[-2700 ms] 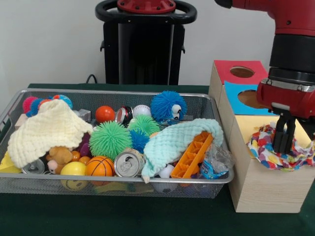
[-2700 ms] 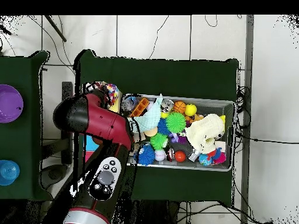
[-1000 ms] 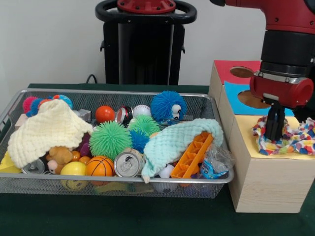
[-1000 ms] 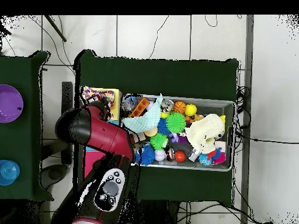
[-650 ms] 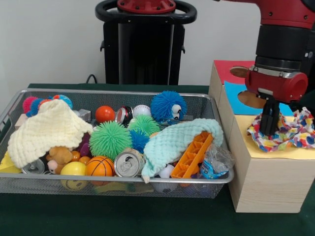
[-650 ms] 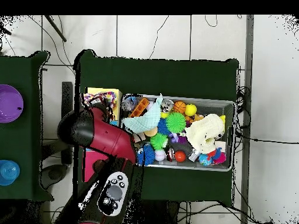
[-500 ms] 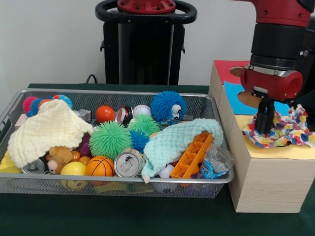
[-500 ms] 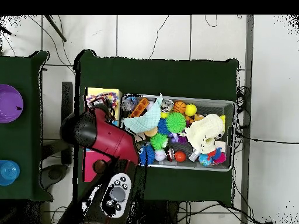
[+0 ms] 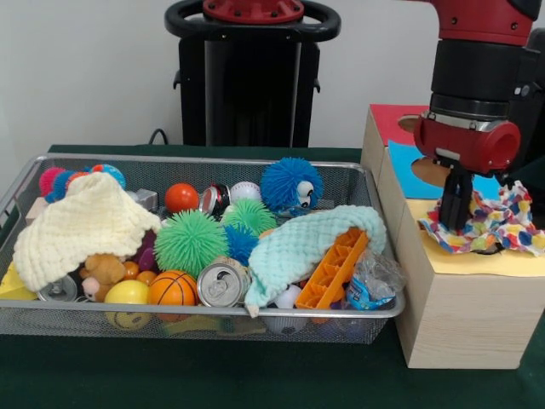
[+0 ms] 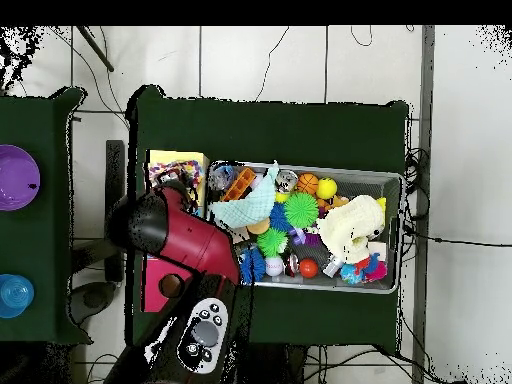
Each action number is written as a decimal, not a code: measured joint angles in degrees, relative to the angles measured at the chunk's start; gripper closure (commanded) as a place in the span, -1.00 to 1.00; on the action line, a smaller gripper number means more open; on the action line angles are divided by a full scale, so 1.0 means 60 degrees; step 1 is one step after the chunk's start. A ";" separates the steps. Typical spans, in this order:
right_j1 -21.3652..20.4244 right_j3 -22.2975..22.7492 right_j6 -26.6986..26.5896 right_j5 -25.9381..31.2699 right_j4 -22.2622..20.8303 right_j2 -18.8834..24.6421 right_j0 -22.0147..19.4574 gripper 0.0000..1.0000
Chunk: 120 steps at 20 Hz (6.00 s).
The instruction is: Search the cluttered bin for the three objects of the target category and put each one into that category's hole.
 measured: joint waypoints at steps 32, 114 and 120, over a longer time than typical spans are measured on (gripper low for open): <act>0.0090 0.0043 0.0000 -0.1053 0.0004 0.1042 -0.0425 1.00; -0.0126 0.1584 0.0152 -0.4501 -0.3327 0.4453 -0.3415 1.00; -0.0115 0.1791 0.0482 -0.5345 -0.3421 0.4496 -0.3391 1.00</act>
